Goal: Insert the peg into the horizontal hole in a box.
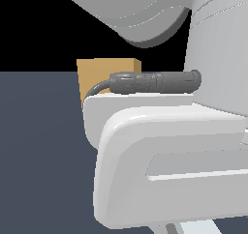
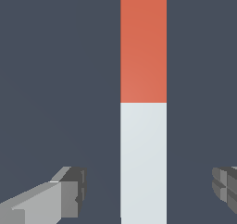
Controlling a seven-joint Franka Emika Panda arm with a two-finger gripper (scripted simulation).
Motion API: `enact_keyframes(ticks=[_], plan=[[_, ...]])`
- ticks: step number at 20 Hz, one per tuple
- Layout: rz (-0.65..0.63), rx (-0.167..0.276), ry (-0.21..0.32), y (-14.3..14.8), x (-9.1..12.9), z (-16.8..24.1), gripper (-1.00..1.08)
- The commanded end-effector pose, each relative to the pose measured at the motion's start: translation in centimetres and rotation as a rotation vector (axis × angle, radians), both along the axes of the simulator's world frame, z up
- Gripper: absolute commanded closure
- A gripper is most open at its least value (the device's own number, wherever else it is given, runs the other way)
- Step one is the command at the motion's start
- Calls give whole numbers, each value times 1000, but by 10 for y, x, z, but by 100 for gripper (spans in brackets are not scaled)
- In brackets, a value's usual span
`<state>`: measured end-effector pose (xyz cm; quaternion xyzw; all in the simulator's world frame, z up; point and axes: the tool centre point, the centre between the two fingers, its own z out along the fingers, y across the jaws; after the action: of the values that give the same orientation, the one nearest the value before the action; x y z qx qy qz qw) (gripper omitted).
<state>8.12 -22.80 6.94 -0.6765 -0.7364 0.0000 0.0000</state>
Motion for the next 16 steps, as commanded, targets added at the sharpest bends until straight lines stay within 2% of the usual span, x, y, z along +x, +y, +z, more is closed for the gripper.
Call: enact_keyframes(ticks=[1,6,16], plan=[[1,0,0,-1,1,0,-92],[0,0,0,-1,0,-6,-92],[1,0,0,0,0,-50,-92]])
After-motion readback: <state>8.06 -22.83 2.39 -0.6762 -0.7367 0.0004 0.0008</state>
